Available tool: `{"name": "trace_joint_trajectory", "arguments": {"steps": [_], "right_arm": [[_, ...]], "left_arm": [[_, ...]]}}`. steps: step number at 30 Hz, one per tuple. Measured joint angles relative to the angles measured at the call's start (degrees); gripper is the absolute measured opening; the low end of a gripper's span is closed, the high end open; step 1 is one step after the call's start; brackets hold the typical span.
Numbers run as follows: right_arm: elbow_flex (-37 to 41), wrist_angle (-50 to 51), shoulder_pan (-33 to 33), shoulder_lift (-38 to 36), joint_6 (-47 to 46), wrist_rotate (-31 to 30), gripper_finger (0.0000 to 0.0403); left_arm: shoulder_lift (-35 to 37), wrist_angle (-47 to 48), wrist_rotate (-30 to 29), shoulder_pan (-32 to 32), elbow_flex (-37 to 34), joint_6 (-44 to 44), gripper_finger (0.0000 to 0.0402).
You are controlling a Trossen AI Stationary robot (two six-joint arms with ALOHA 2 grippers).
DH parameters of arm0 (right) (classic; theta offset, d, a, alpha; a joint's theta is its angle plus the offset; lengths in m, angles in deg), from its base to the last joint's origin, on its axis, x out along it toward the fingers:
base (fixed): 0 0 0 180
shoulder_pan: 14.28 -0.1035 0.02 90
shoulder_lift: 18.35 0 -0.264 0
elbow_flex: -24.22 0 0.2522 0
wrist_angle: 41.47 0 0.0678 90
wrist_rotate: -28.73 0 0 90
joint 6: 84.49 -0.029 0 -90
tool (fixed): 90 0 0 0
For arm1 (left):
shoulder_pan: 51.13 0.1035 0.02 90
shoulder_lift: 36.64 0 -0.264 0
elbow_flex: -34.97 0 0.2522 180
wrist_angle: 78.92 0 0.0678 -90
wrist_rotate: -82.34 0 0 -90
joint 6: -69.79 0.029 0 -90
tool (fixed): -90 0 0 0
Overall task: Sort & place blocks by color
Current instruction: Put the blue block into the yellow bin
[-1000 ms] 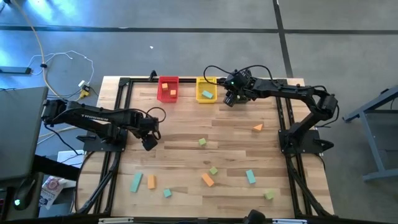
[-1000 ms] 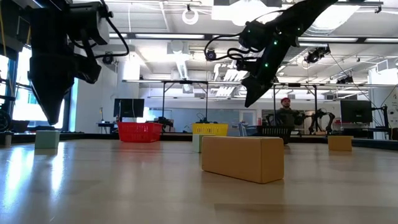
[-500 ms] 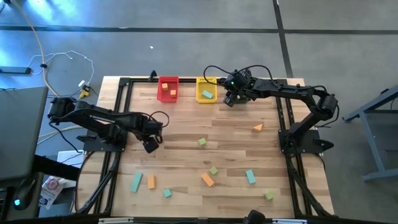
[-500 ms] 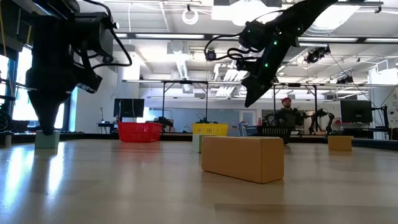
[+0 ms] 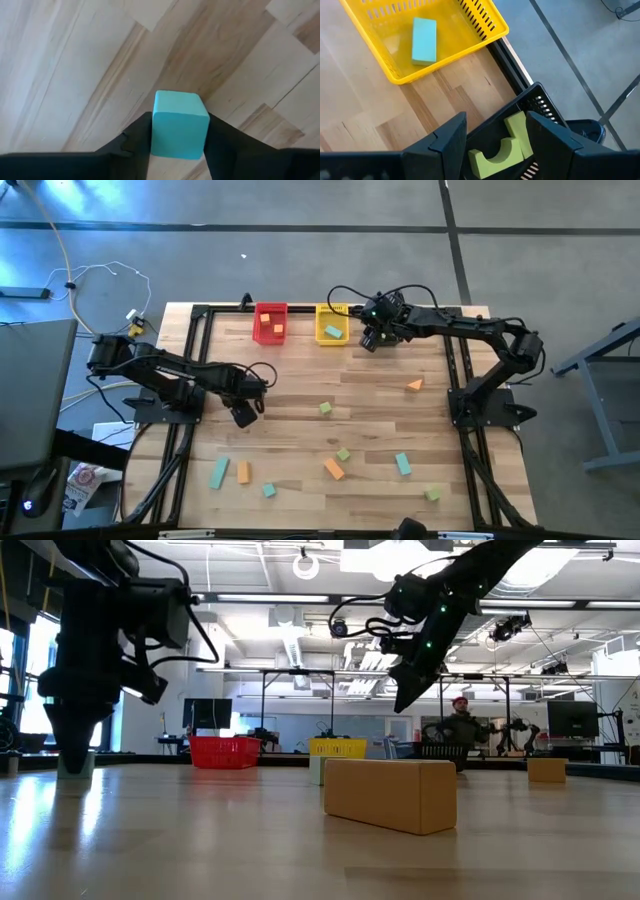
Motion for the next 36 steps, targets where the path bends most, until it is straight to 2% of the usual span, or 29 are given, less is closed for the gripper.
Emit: {"name": "trace_joint_trajectory", "arguments": {"steps": [3,14,21,26,31,36], "right_arm": [[0.0,0.19,-0.15,0.0,-0.1,0.97,0.0193],[0.0,1.35,-5.45,0.0,-0.1,1.47,0.0193],[0.0,1.35,-9.26,0.0,-0.28,1.37,0.0193],[0.0,1.37,-11.3,0.0,-1.77,0.64,0.0192],[-0.02,1.39,-12.95,0.0,-5.11,0.6,0.0192],[-0.02,1.38,-14.3,0.0,-8.82,0.6,0.0192]], "left_arm": [[0.04,-0.82,0.0,0.0,0.06,1.05,0.0105],[-0.03,-11.58,-0.04,0.68,0.15,5.09,0.011],[-0.07,-16.01,-1.7,3.32,3.47,10.02,0.0108],[-0.07,-22.79,-1.89,5.88,5.34,14.18,0.0109],[-0.07,-31.47,-6.13,8.42,5.83,17.04,0.0111],[-0.07,-39.65,-7.34,11.14,5.83,20.5,0.011]]}}
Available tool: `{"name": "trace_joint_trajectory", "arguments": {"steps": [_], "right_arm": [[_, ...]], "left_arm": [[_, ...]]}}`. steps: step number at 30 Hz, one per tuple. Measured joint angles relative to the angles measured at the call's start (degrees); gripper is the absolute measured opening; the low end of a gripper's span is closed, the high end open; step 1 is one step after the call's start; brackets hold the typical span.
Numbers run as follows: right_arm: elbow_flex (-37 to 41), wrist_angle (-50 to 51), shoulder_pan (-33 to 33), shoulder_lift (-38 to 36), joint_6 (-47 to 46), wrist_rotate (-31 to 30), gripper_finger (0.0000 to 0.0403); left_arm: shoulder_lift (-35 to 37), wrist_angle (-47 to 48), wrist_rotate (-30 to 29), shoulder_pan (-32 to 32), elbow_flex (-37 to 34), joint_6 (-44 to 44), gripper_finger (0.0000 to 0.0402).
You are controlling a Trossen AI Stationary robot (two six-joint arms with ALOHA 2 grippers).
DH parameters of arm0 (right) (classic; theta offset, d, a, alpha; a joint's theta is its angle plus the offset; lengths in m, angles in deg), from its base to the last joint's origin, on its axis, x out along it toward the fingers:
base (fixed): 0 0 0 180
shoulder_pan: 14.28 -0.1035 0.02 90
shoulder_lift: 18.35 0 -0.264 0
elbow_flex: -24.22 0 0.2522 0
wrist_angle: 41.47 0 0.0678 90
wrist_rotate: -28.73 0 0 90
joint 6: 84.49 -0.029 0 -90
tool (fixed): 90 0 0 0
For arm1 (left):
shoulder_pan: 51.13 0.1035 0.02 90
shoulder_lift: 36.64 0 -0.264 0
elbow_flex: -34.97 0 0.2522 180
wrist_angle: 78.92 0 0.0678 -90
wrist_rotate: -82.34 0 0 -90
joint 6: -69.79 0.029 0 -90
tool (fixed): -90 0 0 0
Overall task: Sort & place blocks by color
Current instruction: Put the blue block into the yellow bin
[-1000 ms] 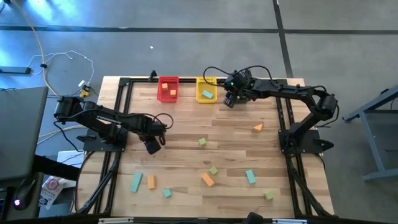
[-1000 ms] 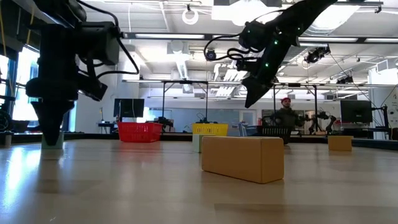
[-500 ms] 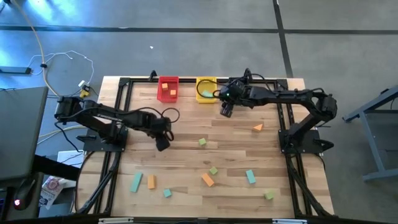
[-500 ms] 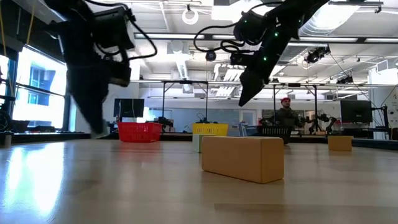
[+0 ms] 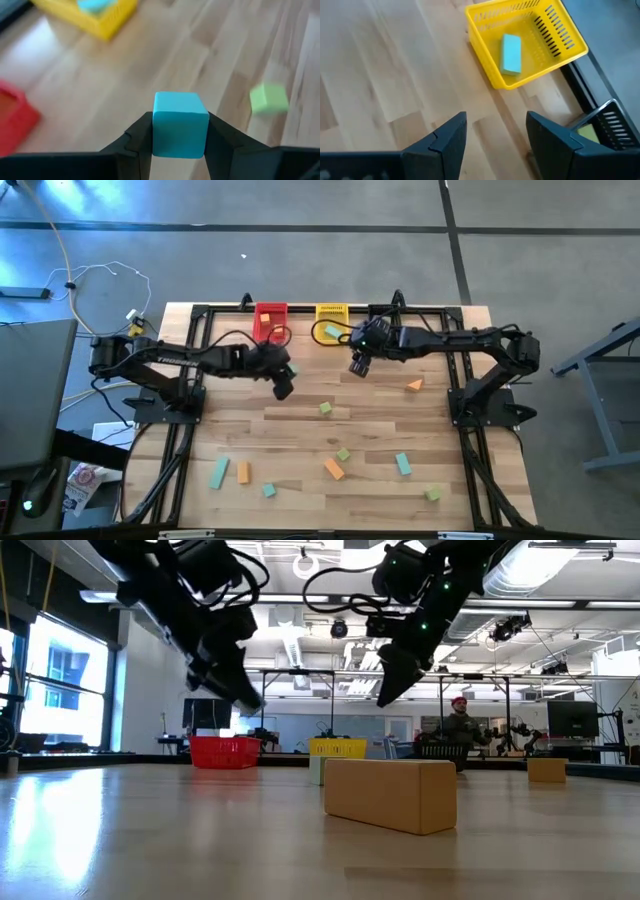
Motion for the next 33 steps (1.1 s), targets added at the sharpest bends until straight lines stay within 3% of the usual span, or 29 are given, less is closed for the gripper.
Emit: {"name": "trace_joint_trajectory", "arguments": {"steps": [24,33], "right_arm": [[0.0,-1.18,-4.08,0.0,-5.99,0.9,0.0192],[0.0,-2.74,-4.08,0.0,-7.92,0.87,0.0192]], "left_arm": [[0.02,-34.8,1.42,13.84,0.09,21.34,0.0113],[-2.04,-35.17,8.56,18.73,7.62,21.99,0.0113]]}}
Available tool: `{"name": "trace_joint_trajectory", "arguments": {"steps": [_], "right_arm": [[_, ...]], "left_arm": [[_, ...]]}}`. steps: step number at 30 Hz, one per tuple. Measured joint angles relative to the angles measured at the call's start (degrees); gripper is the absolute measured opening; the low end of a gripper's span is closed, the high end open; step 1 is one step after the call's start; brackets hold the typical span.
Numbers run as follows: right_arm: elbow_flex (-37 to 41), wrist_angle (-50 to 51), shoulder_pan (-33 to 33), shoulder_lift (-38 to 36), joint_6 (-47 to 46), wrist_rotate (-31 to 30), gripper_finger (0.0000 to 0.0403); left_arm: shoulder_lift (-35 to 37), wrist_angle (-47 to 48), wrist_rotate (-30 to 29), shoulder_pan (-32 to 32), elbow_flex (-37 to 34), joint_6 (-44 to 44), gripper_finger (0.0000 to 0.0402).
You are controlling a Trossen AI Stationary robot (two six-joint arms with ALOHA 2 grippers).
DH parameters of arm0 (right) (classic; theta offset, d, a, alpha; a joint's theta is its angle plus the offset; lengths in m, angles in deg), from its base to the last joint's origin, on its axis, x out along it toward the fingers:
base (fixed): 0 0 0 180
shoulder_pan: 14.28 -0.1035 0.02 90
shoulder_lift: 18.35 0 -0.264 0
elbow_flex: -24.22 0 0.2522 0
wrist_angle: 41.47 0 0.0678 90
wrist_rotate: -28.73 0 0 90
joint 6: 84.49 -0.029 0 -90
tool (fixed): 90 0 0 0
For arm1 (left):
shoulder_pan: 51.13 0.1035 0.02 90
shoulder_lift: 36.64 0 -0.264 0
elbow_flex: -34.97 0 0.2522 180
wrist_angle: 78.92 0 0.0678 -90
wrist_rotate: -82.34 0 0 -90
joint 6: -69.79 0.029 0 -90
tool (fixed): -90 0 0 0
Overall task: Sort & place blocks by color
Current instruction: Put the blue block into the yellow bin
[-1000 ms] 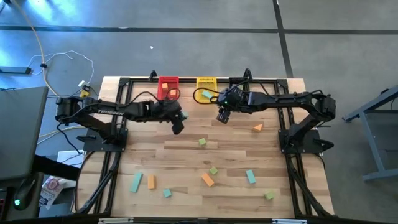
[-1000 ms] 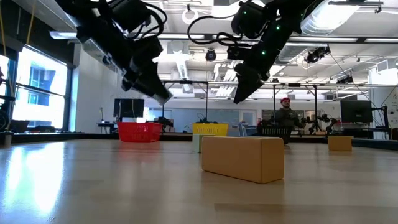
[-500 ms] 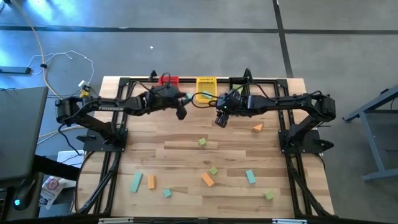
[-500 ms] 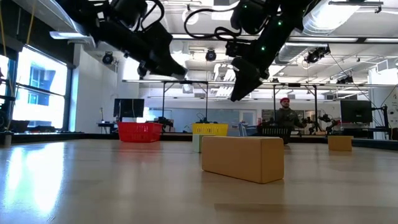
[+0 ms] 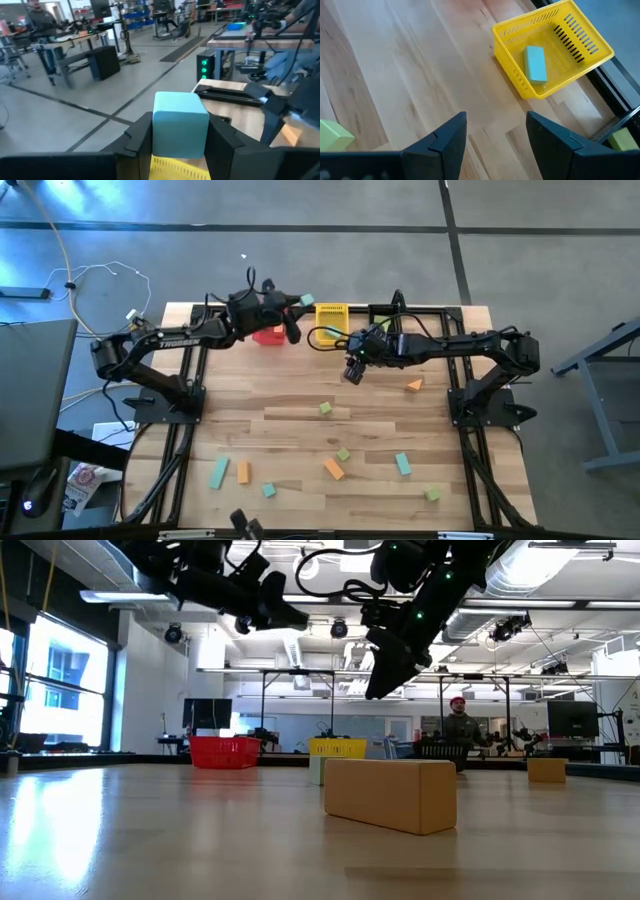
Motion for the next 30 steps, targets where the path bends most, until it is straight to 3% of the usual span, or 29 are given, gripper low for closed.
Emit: {"name": "trace_joint_trajectory", "arguments": {"steps": [18,30], "right_arm": [[0.0,0.02,0.0,0.02,0.13,0.0,0.0192],[0.0,0.04,0.0,0.02,-0.02,0.0,0.0192]], "left_arm": [[-19.05,3.22,0.45,0.99,7.8,-0.57,0.0113],[-26.66,9.66,-0.21,0.99,13.4,-0.53,0.0113]]}}
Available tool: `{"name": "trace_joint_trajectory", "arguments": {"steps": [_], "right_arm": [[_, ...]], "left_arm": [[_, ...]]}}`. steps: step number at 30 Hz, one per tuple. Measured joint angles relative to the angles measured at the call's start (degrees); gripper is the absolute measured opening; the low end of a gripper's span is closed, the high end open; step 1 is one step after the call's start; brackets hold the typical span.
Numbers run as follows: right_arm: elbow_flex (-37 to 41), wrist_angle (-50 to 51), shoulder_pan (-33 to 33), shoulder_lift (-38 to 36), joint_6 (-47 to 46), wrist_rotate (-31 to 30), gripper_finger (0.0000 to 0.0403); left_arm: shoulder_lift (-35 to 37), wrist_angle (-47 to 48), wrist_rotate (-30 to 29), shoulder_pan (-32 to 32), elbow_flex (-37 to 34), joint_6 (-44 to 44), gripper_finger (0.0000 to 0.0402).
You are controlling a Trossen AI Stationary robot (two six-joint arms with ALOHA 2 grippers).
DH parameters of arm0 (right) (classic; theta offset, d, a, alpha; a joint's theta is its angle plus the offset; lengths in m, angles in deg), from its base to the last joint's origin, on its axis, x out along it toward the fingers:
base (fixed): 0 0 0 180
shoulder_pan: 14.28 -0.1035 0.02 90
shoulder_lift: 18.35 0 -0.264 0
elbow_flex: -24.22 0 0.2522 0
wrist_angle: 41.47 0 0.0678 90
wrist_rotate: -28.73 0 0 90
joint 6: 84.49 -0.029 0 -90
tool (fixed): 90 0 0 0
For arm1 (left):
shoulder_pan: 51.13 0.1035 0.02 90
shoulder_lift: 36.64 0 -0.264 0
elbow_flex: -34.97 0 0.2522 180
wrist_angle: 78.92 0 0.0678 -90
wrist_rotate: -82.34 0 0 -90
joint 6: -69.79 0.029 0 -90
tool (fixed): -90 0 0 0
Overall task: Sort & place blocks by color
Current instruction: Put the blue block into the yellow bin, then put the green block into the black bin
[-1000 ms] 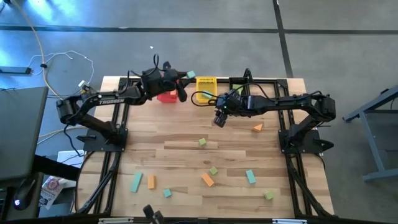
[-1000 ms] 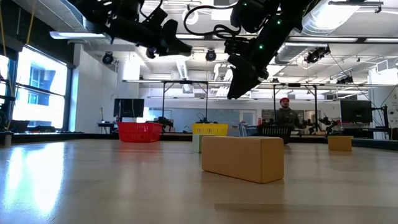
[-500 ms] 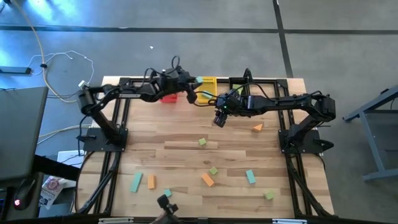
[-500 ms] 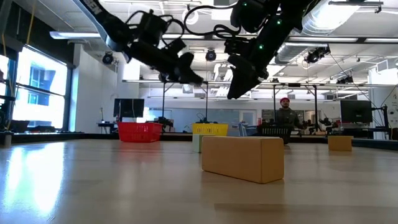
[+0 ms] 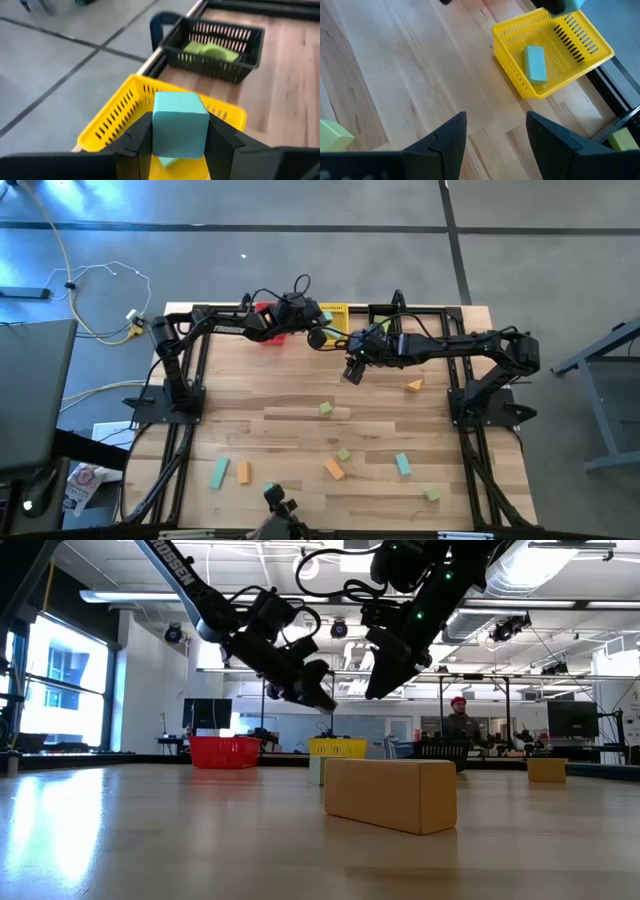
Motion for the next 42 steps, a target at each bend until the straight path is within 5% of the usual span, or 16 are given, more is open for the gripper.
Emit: {"name": "trace_joint_trajectory", "arguments": {"steps": [14,33,42], "right_arm": [[0.0,0.9,-2.3,0.0,-2.59,13.46,0.0192],[0.0,1.32,-11.58,0.02,-4.31,11.69,0.0192],[0.0,2.65,-14.08,0.02,-4.46,12.7,0.0192]], "left_arm": [[-0.24,7.65,-0.01,0.74,0.13,0.48,0.0113],[0.13,7.25,2.54,0.7,0.11,-2.77,0.0196],[9.25,16.88,1.89,0.19,0.07,-2.99,0.0193]]}}
